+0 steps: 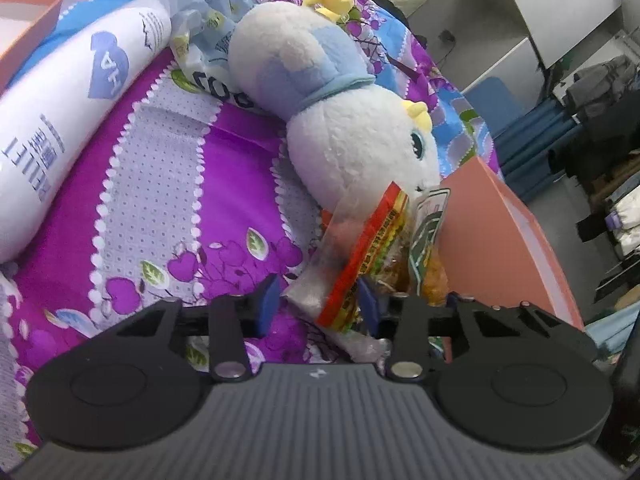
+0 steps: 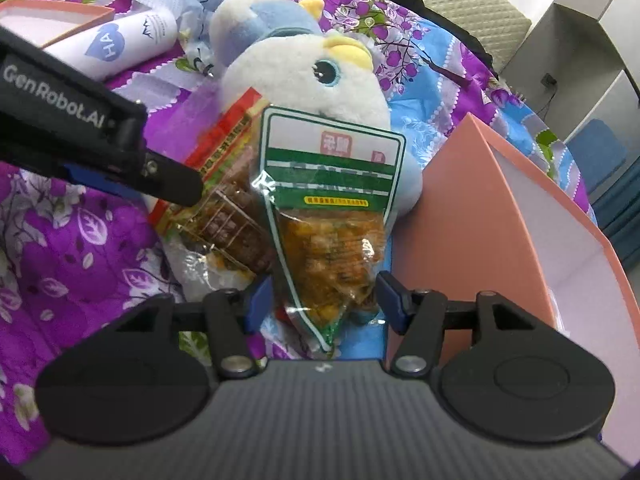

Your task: Organize snacks

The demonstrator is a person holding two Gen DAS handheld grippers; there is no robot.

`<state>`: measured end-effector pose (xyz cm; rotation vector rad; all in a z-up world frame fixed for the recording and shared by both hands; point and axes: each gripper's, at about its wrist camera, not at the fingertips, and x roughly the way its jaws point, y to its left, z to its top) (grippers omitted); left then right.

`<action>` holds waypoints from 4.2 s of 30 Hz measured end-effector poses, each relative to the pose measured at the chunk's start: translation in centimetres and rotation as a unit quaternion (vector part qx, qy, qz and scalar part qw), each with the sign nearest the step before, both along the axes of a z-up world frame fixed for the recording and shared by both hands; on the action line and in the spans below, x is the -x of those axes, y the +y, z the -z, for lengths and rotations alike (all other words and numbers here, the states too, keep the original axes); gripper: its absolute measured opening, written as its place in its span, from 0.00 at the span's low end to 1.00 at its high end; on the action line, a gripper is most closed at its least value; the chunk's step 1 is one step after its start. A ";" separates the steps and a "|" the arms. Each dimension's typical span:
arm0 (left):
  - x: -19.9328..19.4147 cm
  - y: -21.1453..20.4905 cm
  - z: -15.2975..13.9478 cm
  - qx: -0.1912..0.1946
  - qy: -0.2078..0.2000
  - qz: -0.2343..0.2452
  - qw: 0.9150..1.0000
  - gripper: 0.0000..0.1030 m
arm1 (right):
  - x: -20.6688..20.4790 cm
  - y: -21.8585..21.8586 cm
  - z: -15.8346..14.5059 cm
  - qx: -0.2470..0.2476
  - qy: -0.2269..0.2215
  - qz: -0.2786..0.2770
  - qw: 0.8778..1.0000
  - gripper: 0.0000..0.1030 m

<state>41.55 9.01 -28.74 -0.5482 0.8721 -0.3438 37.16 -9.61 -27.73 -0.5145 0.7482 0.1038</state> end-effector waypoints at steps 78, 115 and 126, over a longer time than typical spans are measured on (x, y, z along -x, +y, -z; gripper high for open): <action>30.8 3.8 -5.0 -0.167 0.043 -0.099 0.980 0.76 | 22.1 -7.0 -1.2 -0.265 0.017 -0.057 0.962 0.79; 27.6 -1.3 -4.8 -0.264 0.053 -0.046 0.962 0.57 | 22.3 -7.9 -2.4 -0.259 0.030 -0.032 0.965 0.52; 29.8 -2.1 -11.9 -0.235 -0.003 -0.064 0.970 0.57 | 24.8 -8.7 -8.3 -0.276 -0.016 -0.026 0.961 0.52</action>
